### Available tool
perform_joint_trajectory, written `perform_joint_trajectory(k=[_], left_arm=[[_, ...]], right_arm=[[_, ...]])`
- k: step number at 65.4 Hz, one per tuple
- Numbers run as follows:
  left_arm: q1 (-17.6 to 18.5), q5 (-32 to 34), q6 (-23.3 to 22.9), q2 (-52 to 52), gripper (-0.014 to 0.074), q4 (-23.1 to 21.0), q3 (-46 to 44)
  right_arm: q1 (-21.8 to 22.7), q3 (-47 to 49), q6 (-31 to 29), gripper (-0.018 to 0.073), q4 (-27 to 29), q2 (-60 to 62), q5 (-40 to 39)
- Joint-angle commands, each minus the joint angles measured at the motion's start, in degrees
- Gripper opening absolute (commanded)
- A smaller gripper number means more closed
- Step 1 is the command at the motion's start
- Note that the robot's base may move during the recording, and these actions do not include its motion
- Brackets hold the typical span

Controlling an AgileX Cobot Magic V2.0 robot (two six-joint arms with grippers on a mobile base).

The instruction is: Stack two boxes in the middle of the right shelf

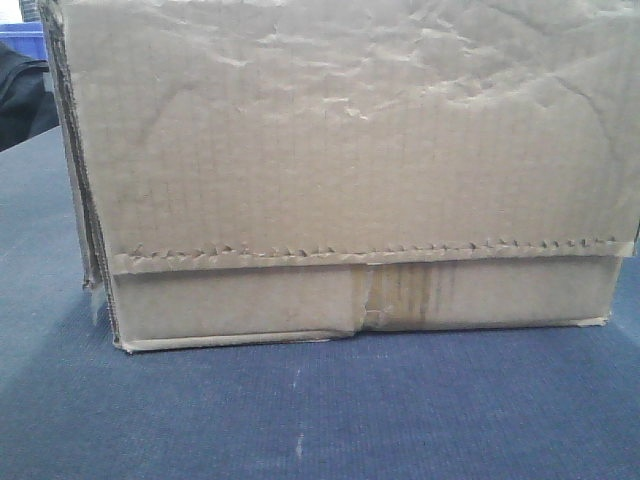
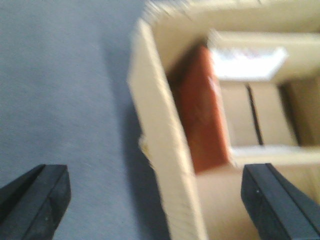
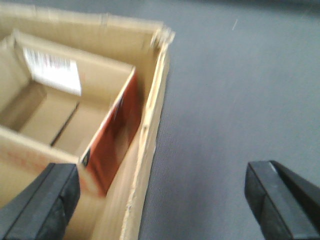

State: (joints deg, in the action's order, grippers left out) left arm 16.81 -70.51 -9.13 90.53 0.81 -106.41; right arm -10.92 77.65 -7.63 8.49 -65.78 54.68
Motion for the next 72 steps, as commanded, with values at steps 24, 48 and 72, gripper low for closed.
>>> perform_joint_trajectory(k=[24,48,72], left_arm=[[3.5,0.5,-0.1,4.6,0.0589,-0.2,5.1],[3.5,0.5,-2.0,8.7,0.0589,0.0,11.0],[3.5,0.5,-3.1,8.7,0.0165,-0.2,11.6]], right_arm=[[-0.1,7.8,-1.3,0.0570,-0.4,-17.5,10.2],[-0.1,7.8,-1.3,0.0570,-0.2,-26.9,8.2],[-0.1,7.8,-1.3,0.0176,-0.2,-28.1,6.1]])
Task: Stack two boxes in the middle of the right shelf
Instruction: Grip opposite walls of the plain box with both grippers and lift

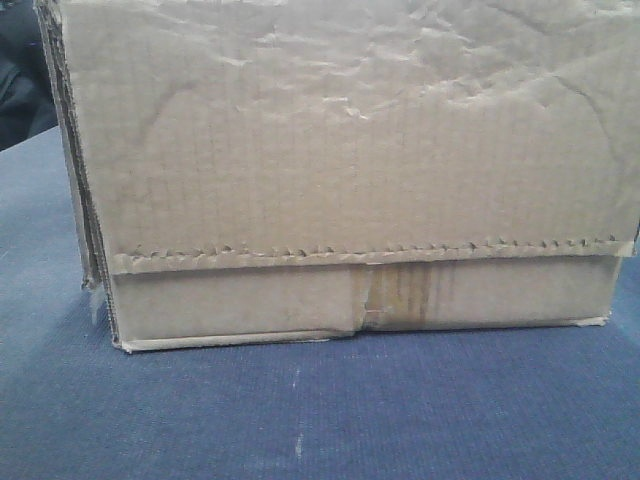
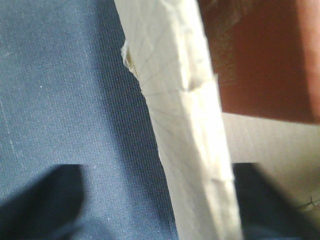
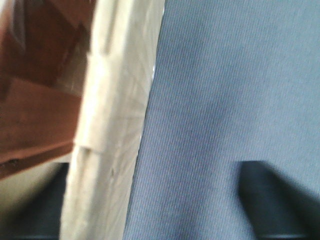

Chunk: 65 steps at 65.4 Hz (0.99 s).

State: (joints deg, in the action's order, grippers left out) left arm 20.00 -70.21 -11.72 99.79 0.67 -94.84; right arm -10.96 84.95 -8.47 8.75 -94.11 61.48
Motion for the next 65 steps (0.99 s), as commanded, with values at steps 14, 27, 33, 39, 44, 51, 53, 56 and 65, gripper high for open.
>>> perform_joint_trajectory(k=[14,27,33,39,44,51,53,56,65], left_arm=[[0.3,0.2,-1.0,-0.5,-0.0111,-0.3,0.0],[0.3,0.2,-1.0,-1.6,-0.0111,-0.2,-0.2],[0.3,0.2,-1.4,-3.2,-0.0111,0.4,-0.6],[0.3,0.2,-2.1,-4.9,-0.0111,2.1,-2.4],[0.3,0.2,-2.4,-6.4,-0.0111,3.4,-5.2],[0.3,0.2,-2.4,-8.3,-0.0111,3.6,-9.6],[0.3,0.2,-2.4,-8.8,-0.0111,3.6,-10.9],[0.3,0.2,-2.4,-9.5,-0.0111,3.6,-13.0],[0.3,0.2,-2.4,-11.4,-0.0111,3.6,-19.9]], right_arm=[[-0.1,0.5,-0.5,-0.0153,-0.5,0.2,0.0],[-0.1,0.5,-0.5,-0.0153,-0.5,1.8,-0.1],[-0.2,0.6,-0.5,-0.0153,-0.5,3.7,-0.2],[-0.2,1.6,-0.5,-0.0153,-0.5,5.6,-0.2],[-0.2,3.2,-0.5,-0.0153,-0.3,7.4,-0.2],[-0.2,6.4,-0.5,-0.0153,0.7,9.2,0.0],[-0.2,7.2,-0.5,-0.0153,1.1,9.7,0.2],[-0.2,9.1,-0.5,-0.0153,2.0,10.4,0.3],[-0.2,14.8,-0.5,-0.0153,3.1,12.0,1.0]])
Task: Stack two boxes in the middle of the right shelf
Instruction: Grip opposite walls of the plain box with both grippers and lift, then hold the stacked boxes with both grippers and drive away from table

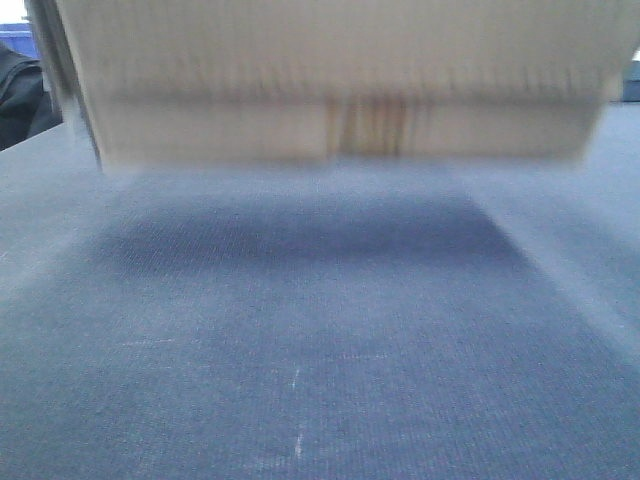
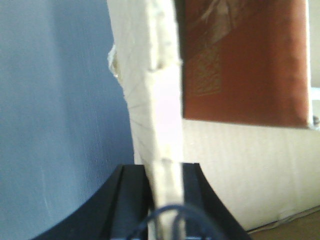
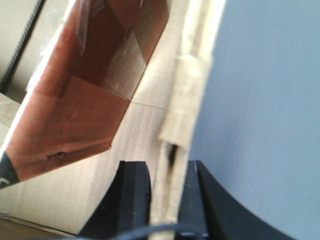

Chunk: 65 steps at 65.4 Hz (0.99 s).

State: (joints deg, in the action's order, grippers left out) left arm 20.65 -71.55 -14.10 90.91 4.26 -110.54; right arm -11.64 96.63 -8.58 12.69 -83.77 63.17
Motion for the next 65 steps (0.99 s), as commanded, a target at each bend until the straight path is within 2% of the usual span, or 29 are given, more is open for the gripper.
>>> perform_joint_trajectory(k=[1,22,65], left_arm=[[-0.3,1.6,0.0,-2.8,-0.0111,0.0,-4.7],[-0.3,1.6,0.0,-6.0,-0.0111,0.0,-10.4],[-0.3,1.6,0.0,-6.0,-0.0111,0.1,-10.4]], right_arm=[[0.5,4.1,-0.4,-0.0153,-0.9,1.8,-0.6],[0.5,15.0,-0.4,-0.0153,-0.8,3.1,2.5],[0.5,15.4,-0.4,-0.0153,-0.7,3.7,0.7]])
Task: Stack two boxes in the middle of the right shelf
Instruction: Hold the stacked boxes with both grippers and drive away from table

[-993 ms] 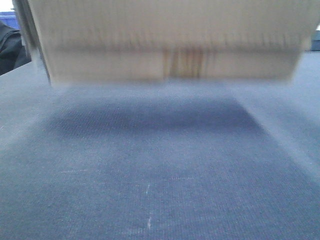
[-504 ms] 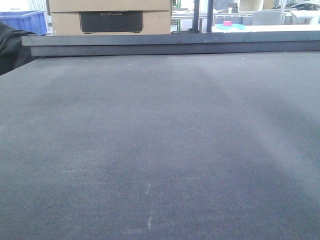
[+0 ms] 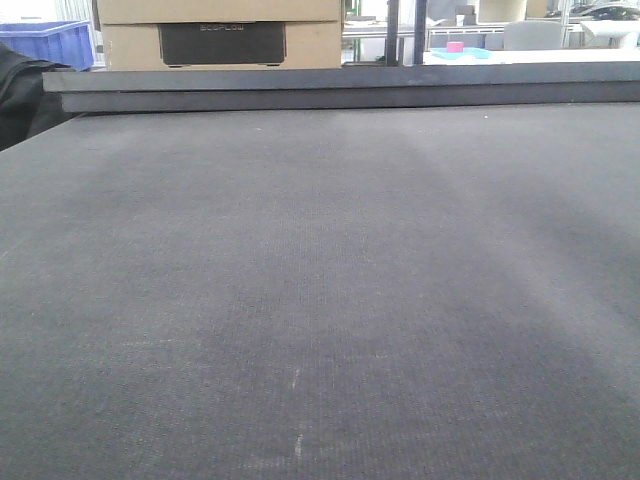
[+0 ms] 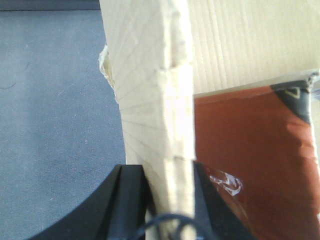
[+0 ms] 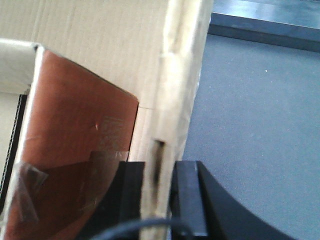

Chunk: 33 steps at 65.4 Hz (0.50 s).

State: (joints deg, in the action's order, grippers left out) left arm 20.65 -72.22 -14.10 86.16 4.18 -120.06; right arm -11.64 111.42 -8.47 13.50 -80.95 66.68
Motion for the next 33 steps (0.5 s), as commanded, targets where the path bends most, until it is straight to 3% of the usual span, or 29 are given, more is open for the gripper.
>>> perform_joint_trajectory(k=[1,33], left_arm=[[-0.3,2.3,0.0,-1.2,-0.0111,0.2,-0.9],[-0.3,2.3,0.0,-1.2,-0.0111,0.3,-0.9]], right_arm=[[0.5,0.6,-0.5,-0.0153,-1.5,0.9,-2.8],[0.5,0.6,-0.5,-0.0153,-1.5,0.9,-2.8]])
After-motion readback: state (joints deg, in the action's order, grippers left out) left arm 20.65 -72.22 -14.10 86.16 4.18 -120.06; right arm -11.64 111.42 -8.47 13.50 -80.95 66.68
